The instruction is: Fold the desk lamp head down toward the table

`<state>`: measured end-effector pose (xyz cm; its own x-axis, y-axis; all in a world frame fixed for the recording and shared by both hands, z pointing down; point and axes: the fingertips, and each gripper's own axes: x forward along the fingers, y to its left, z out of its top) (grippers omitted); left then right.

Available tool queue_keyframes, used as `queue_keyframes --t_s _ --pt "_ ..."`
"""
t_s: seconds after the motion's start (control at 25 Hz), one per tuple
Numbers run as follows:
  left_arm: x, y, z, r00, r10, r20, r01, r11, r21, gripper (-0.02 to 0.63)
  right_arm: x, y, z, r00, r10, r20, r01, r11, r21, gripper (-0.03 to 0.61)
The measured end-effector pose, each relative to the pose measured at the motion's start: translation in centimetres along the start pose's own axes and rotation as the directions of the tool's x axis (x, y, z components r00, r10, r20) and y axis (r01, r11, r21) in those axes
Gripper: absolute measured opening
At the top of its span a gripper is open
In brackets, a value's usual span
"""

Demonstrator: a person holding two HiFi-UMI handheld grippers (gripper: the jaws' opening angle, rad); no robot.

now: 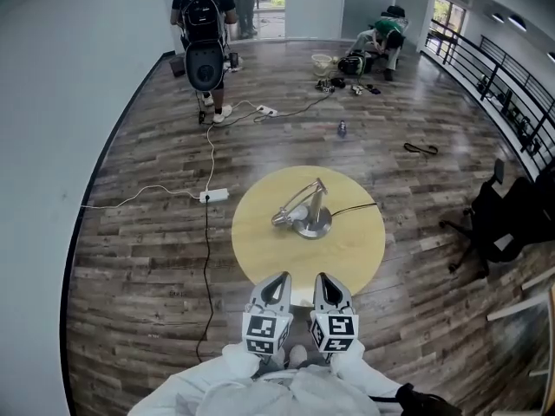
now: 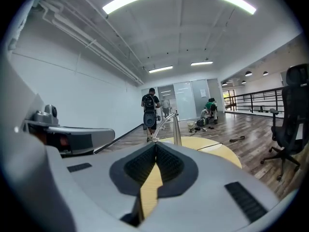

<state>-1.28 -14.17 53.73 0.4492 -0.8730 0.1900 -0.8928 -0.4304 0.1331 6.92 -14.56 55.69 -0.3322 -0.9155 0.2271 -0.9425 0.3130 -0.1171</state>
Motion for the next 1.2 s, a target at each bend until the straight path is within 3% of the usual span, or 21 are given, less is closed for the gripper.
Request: queue_keyframes --t_s 0.4,1.2 --pt "0.0 -1.8 0.4 1.000 -0.010 -0.002 0.011 1.000 0.012 0.000 -1.3 -0.6 1.3 1.000 0.016 0.022 -0.015 0.998 -0.067 0.011" --pt "1.2 -1.7 -0.2 1.000 -0.020 -0.021 0.021 1.000 0.018 0.000 -0.6 -0.7 1.9 0.999 0.015 0.034 -0.013 0.998 -0.068 0.011"
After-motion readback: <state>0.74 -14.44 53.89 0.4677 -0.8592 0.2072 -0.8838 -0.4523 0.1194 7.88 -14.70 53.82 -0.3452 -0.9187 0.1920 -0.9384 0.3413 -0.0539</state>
